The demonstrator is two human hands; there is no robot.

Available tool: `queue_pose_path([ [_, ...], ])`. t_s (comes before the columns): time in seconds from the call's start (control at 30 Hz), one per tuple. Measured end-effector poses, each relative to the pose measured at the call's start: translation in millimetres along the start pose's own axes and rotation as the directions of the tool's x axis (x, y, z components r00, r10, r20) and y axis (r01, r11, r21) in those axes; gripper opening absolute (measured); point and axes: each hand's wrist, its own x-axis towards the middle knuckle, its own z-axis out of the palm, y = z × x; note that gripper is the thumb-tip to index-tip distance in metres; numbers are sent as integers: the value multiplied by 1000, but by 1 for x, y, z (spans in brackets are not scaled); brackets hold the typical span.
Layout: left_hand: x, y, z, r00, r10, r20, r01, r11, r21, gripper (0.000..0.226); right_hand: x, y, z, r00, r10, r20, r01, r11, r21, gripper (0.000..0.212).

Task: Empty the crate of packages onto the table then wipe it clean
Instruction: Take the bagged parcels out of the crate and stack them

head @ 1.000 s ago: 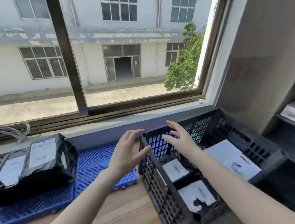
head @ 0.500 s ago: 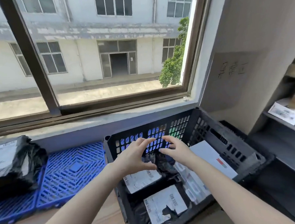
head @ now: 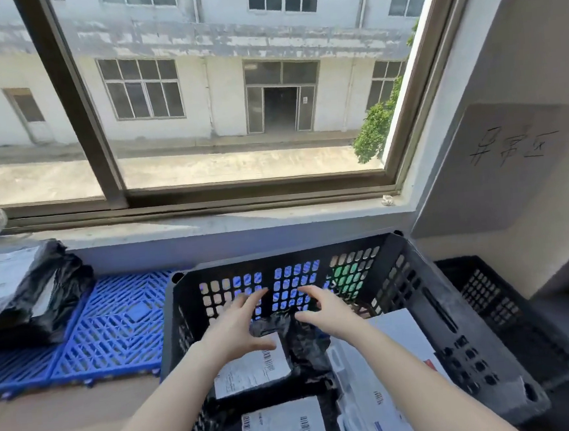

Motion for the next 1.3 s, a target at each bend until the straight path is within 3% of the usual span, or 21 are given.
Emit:
queue_pose_path([
  [0.13,-16,-10,24,979,-186,-85,183,982,-37,106,26,16,8,985,-19,171,25,999,-31,68],
  [0.27,-35,-15,50,914,-384,-132,379,923,-67,107,42,31,23,952,-22,306,56,993,-101,76],
  [0.43,-46,-9,77,839,-533,-112,507,839,-196,115,58,50,41,922,19,386,38,990,-139,87],
  [0.57,-50,-5,90,792,-605,-83,581,789,-200,117,64,58,54,917,82,390,-34,991,-129,90],
  [0.8,-41,-4,92,739,-672,39,664,718,-207,123,75,60,72,891,93,445,-79,996,-50,103],
  [0.93,-40,1,91,756,-652,58,646,729,-229,125,73,58,70,904,62,424,-50,998,-40,100],
  [1.1,-45,14,75,793,-609,-14,596,781,-189,119,63,51,58,933,15,359,-32,999,41,96],
  [1.3,-68,37,56,798,-570,-198,538,820,-193,101,39,37,37,957,-85,277,41,986,160,90],
])
